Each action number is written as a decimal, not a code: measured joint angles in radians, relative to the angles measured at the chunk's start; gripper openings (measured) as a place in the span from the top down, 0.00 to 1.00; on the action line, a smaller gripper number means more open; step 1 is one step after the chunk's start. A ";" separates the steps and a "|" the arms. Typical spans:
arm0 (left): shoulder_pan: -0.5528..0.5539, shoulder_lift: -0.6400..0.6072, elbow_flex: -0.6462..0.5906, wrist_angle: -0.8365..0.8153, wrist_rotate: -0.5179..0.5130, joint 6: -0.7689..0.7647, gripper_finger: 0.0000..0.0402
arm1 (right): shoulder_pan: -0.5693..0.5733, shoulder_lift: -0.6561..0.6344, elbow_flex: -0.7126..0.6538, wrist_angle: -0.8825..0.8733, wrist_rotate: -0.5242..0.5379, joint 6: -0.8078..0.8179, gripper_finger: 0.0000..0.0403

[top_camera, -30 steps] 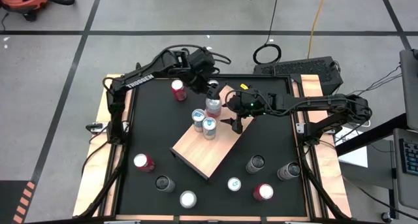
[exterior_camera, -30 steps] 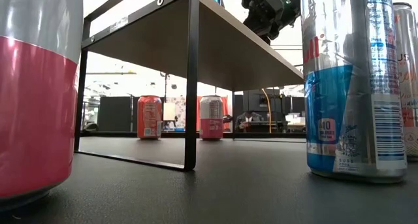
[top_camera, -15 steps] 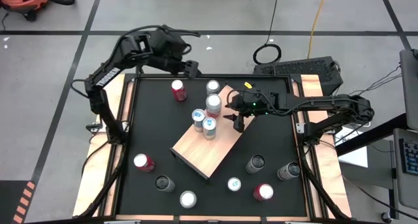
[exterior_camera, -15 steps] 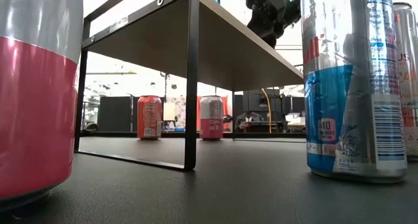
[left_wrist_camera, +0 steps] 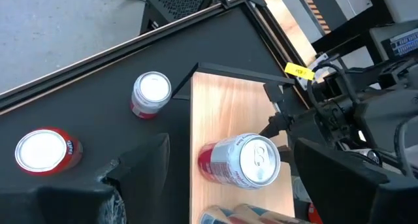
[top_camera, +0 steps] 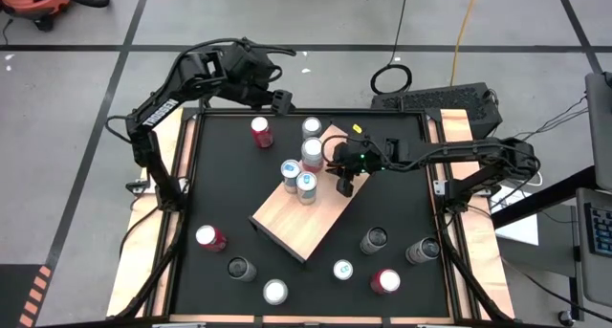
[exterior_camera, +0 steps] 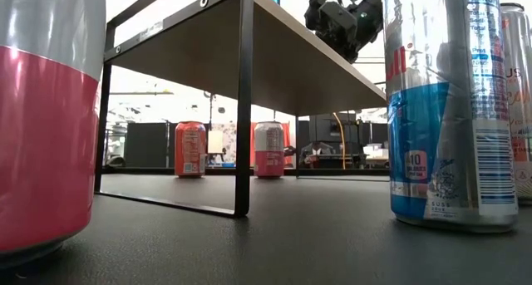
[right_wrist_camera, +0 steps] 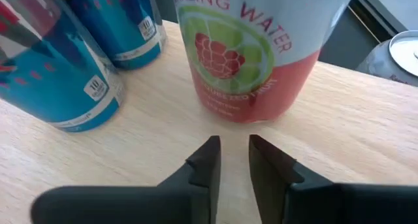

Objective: Place canned beverage on shelf
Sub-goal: Put the top left pink-white soda can on the shelf

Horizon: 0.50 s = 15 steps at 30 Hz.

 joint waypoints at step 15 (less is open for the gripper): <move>-0.015 0.016 0.000 0.040 -0.006 0.024 0.19 | -0.002 -0.001 0.000 0.035 0.002 -0.008 0.94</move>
